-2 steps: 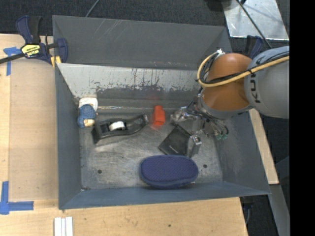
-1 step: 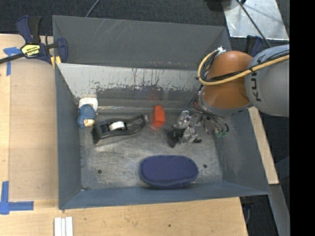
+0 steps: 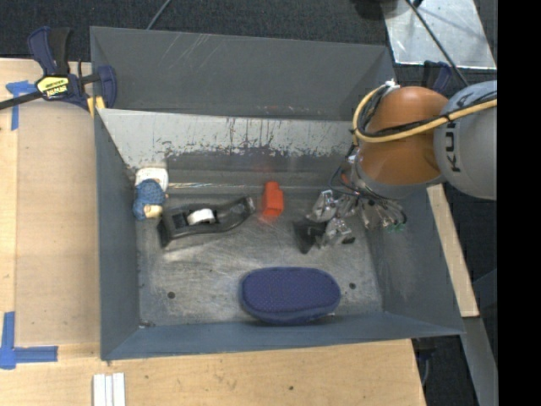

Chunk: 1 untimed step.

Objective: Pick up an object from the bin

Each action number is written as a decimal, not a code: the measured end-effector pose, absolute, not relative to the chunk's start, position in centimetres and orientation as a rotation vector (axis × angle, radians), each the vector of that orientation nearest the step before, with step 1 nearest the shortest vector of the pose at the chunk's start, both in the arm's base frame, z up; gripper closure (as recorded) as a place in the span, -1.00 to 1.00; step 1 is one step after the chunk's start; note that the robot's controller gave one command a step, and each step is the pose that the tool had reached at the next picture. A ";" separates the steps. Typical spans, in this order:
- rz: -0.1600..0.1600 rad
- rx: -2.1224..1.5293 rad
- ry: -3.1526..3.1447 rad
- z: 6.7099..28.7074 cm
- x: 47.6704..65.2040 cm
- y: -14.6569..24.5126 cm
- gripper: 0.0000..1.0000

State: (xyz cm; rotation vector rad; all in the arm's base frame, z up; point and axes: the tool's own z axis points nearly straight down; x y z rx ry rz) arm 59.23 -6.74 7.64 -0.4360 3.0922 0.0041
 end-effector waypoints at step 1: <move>-0.007 -0.831 3.021 18.1 55.6 -10.3 1.00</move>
Offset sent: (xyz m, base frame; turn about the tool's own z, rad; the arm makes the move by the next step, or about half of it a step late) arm -0.0377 -0.0340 0.1009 -0.2594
